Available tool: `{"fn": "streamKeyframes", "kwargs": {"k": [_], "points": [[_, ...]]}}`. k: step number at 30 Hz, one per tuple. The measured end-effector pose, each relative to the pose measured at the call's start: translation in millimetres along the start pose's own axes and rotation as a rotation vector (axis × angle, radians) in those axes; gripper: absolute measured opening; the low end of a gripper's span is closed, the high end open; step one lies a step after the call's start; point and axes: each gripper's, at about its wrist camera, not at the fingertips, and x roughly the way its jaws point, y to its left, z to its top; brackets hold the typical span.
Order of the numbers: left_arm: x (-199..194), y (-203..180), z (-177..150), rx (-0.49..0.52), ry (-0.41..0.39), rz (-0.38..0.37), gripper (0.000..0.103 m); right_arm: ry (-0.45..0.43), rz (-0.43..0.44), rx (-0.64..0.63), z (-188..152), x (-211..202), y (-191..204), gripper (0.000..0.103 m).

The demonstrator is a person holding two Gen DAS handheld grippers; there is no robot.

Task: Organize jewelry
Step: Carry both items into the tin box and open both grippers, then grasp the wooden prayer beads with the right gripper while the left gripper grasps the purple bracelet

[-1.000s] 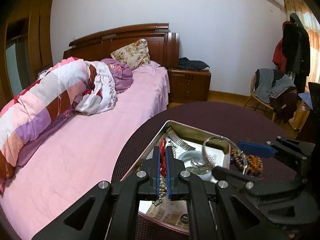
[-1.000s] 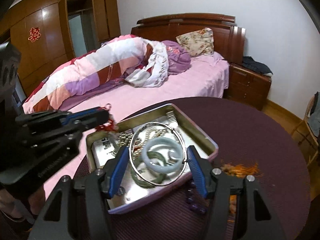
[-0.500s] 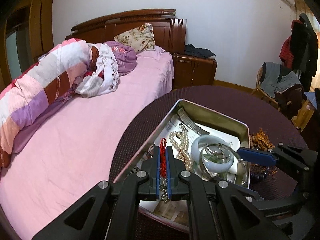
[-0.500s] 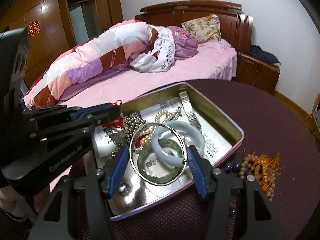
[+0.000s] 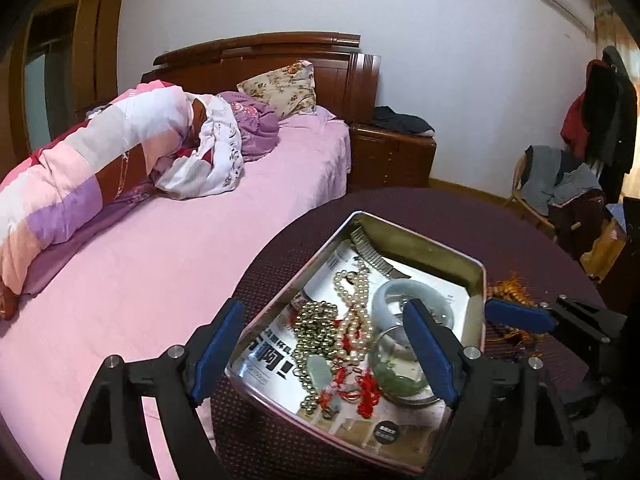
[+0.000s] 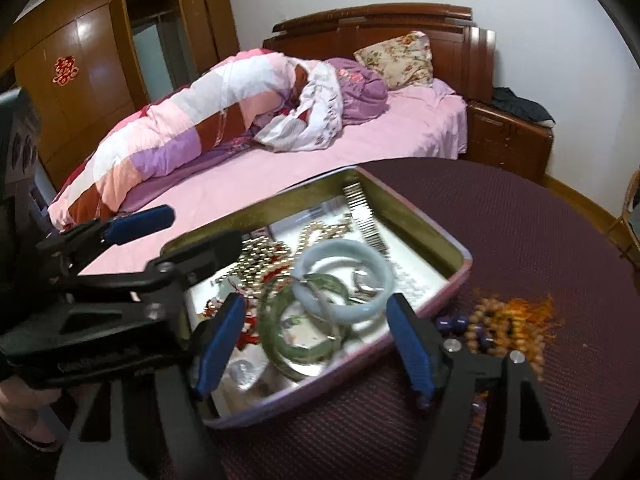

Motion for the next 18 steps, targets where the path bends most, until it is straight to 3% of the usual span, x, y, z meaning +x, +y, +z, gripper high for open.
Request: {"fn": "streamKeyframes", "kwargs": {"k": [9,10,12,18], "points": [[4,-5,-2,-0.012,0.012,0.025,0.082,-0.011,-0.160,0.110,-17,-31,-70,0.075],[4,-9,-3,-0.005,0.014,0.029,0.082,-0.002,-0.180,0.124,-20,-32,-78,0.073],[4,-14,-4,0.000,0.014,0.020,0.082,0.018,-0.186,0.159,-26,-32,-92,0.058],[11,-33,-6,0.032,0.046,0.013,0.082,0.038,-0.184,0.172,-26,-24,-94,0.056]]}}
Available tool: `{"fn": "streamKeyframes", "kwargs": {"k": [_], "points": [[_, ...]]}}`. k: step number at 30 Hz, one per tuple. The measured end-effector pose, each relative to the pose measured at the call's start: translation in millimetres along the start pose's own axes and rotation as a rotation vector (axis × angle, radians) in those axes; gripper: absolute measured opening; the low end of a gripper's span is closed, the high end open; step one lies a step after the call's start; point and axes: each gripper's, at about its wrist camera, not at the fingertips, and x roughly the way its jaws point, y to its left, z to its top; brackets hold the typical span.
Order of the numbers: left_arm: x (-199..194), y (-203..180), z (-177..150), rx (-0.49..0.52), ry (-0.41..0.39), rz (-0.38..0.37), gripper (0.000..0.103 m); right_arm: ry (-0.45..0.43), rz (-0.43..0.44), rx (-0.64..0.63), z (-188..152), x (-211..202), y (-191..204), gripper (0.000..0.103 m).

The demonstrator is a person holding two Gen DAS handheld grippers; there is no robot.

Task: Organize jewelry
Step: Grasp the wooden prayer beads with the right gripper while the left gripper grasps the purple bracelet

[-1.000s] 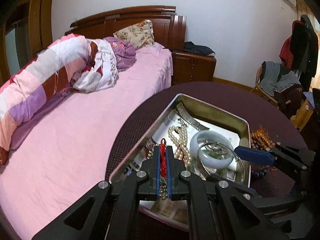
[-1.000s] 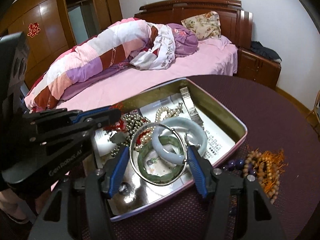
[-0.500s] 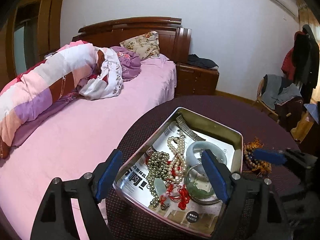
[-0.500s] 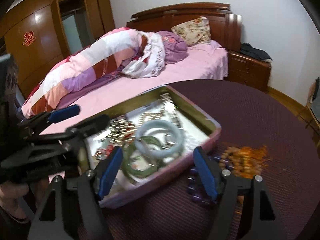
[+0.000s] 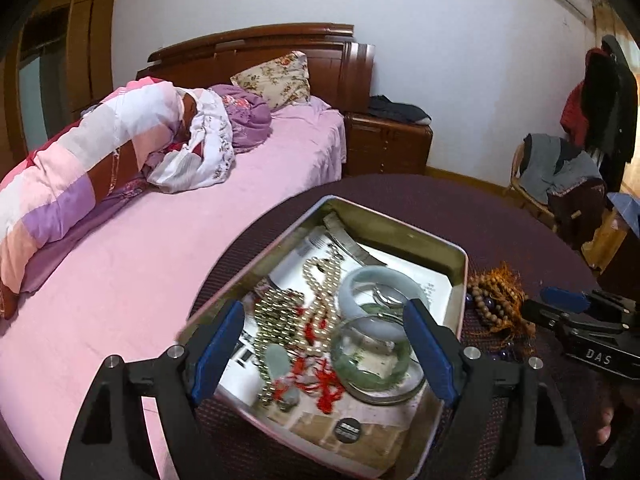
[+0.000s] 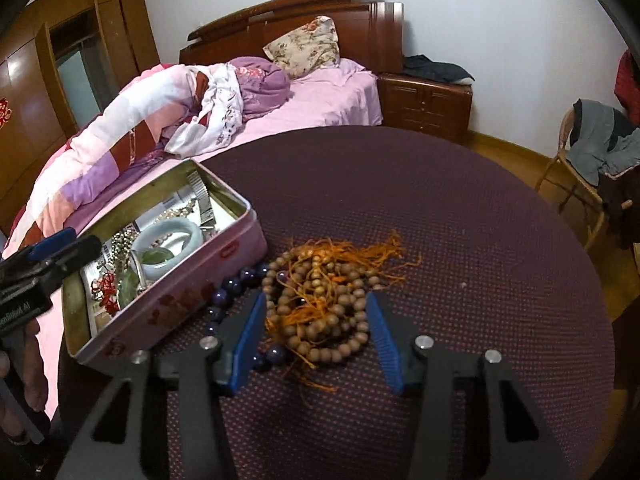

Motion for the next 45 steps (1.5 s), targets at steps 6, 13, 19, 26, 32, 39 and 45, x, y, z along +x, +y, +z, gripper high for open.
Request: {"fn": "streamKeyframes", "kwargs": {"k": [6,13,19,26,32,39,45], "points": [[-1,-11,-1,0.021,0.009,-0.017,0.082,0.054,-0.045,-0.048,0,22,8,0.056],[-5,-30,1,0.057,0.000,-0.065,0.082,0.024,-0.020,0.007,0,4,-11,0.010],[-10,-58,1,0.120,-0.009,-0.102,0.082,-0.023,-0.099,0.076,-8,-17,-38,0.010],[-9,-95,-1,0.205,-0.010,-0.132,0.082,-0.004,-0.152,0.161,-23,-26,-72,0.010],[2,-125,-5,0.259,0.015,-0.170,0.082,-0.025,-0.141,0.203,-26,-31,-82,0.070],[22,-142,-12,0.281,0.078,-0.200,0.078,-0.022,-0.162,0.165,-20,-21,-79,0.077],[40,-149,-18,0.291,0.148,-0.220,0.057,0.067,-0.129,0.170,-23,-4,-84,0.059]]}}
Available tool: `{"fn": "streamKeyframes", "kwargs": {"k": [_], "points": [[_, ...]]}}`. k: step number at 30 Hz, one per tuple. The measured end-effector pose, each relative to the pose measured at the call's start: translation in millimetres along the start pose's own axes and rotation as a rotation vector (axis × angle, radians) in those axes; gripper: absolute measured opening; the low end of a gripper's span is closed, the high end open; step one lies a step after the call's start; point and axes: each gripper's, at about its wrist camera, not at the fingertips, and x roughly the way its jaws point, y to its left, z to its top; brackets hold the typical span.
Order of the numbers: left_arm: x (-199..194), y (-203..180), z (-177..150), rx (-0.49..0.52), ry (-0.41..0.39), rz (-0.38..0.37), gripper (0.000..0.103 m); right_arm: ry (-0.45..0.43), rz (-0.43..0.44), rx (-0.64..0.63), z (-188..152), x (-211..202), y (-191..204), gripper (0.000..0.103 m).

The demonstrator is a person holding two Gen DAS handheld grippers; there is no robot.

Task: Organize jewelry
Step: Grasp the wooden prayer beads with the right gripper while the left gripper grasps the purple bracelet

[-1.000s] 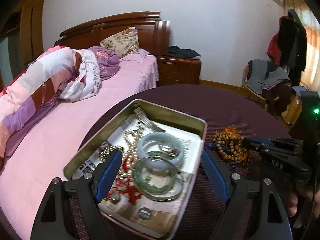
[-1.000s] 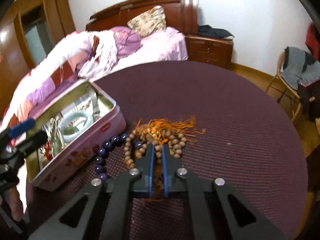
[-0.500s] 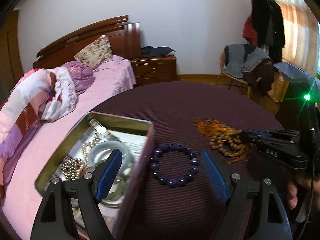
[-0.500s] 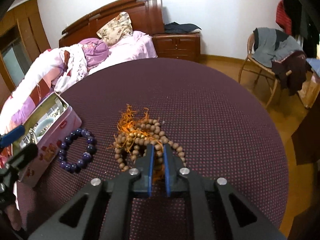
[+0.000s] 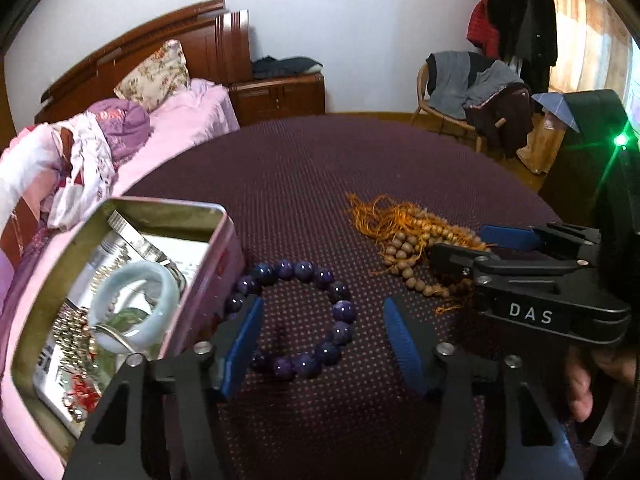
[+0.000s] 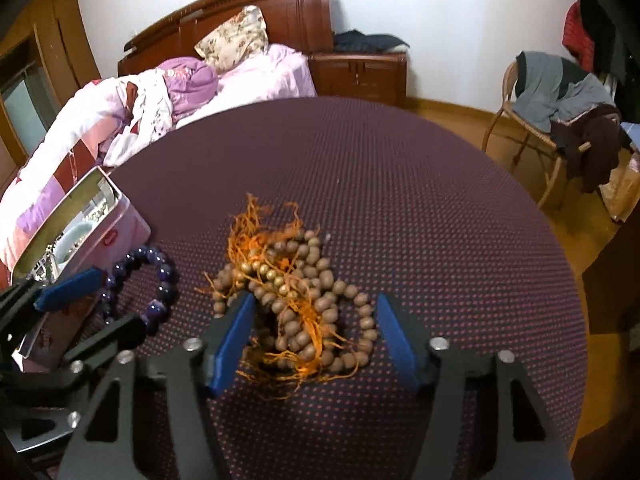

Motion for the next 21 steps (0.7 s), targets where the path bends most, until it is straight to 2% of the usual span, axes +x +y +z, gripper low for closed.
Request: {"fn": "streamKeyframes", "kwargs": {"k": [4,6,8,13,17,21], "points": [[13,-1,-4,-0.009,0.050,-0.018,0.054,-0.005,0.011,-0.004,-3,-3,-1,0.049],[17,0,-3,-0.019,0.068,-0.029,0.045,-0.007,0.013,-0.010,-3,-3,0,0.045],[17,0,-3,-0.019,0.064,-0.025,0.044,-0.007,0.018,-0.014,-4,-4,0,0.040],[19,-5,-1,0.014,0.050,-0.018,0.042,-0.006,0.042,0.005,-4,-4,-4,0.038],[19,-7,1,0.035,0.042,-0.038,0.018,-0.008,0.040,0.000,-4,-5,-2,0.037],[19,-6,0,0.038,0.042,-0.056,0.013,-0.007,0.043,0.006,-4,-6,-4,0.033]]}}
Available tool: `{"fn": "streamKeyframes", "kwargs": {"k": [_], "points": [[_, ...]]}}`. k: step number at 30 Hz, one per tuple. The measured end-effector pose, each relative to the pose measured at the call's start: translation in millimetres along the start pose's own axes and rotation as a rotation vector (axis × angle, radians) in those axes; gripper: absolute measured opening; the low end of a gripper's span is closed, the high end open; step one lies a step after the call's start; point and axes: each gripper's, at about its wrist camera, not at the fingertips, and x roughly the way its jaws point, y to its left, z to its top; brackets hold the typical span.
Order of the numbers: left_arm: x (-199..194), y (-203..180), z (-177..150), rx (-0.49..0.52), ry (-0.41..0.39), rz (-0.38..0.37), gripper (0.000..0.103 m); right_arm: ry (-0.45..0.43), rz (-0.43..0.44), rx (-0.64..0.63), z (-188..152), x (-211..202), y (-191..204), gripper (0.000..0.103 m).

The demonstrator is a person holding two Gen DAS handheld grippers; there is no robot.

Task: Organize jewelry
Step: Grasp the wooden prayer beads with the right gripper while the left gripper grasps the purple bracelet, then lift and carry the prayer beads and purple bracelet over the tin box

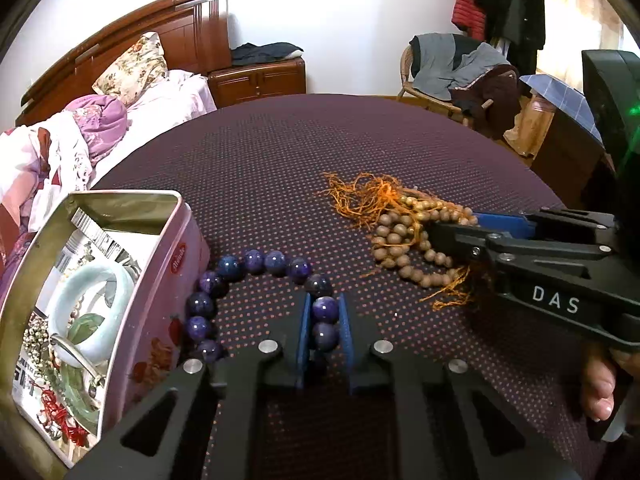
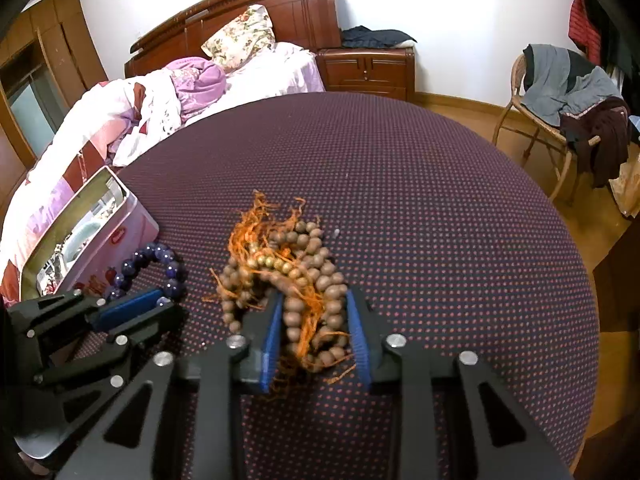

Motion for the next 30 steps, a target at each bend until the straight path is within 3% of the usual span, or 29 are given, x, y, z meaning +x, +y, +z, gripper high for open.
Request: {"fn": "streamKeyframes", "kwargs": {"k": [7,16,30], "points": [[-1,1,1,-0.005,-0.010,-0.002,0.013,-0.005,0.009,0.006,0,-1,0,0.032],[-19,-3,1,0.014,-0.103,0.043,0.013,-0.054,0.020,0.004,-1,-11,0,0.026],[-53,-1,-3,0.011,-0.189,0.064,0.013,-0.181,0.004,-0.028,0,-30,15,0.026]]}}
